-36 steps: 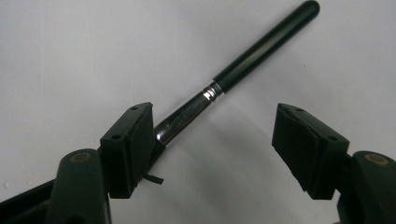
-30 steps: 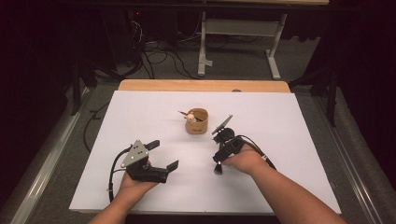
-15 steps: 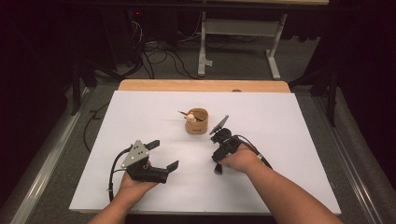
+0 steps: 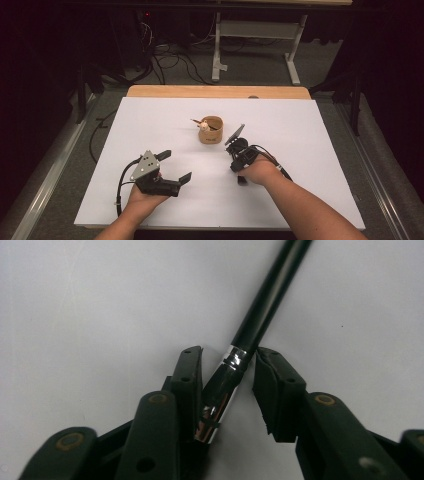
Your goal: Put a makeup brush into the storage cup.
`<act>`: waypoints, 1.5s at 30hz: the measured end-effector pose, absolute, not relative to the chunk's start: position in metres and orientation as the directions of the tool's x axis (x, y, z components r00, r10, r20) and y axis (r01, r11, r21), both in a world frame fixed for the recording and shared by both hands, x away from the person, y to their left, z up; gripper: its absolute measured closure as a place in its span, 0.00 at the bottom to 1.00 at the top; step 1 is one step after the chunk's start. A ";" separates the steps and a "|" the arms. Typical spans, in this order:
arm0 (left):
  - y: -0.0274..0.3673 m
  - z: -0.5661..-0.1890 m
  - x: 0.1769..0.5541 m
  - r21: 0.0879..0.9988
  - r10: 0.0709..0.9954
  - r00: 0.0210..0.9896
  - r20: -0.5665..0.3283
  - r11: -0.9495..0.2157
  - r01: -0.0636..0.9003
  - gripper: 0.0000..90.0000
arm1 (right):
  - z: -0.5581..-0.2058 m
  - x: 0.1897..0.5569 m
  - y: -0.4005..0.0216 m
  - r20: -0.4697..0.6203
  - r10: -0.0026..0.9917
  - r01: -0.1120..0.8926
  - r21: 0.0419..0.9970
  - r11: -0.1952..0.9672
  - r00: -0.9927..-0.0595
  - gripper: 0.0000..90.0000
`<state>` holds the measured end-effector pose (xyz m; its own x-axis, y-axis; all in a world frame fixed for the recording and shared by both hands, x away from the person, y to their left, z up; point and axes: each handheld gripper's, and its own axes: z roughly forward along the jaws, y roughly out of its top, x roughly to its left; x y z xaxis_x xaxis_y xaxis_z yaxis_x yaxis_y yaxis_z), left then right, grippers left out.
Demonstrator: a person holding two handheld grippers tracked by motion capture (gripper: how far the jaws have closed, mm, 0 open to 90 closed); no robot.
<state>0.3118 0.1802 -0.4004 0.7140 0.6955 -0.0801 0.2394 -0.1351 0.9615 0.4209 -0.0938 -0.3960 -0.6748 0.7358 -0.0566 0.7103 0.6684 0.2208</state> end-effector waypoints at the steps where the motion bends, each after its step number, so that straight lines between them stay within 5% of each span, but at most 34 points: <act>1: 0.180 -0.400 0.312 0.962 0.695 0.714 -0.080 -0.135 0.239 0.01 | -0.396 0.421 -0.094 -0.057 0.735 0.709 0.220 0.670 -0.676 0.77; 19: 0.180 -0.400 0.311 0.962 0.695 0.715 -0.078 -0.137 0.238 0.01 | -0.396 0.422 -0.096 -0.065 0.724 0.699 0.213 0.683 -0.687 0.87; 45: 0.180 -0.399 0.314 0.958 0.714 0.698 -0.059 -0.155 0.239 0.01 | -0.388 0.417 -0.101 -0.053 0.695 0.672 0.213 0.710 -0.717 0.88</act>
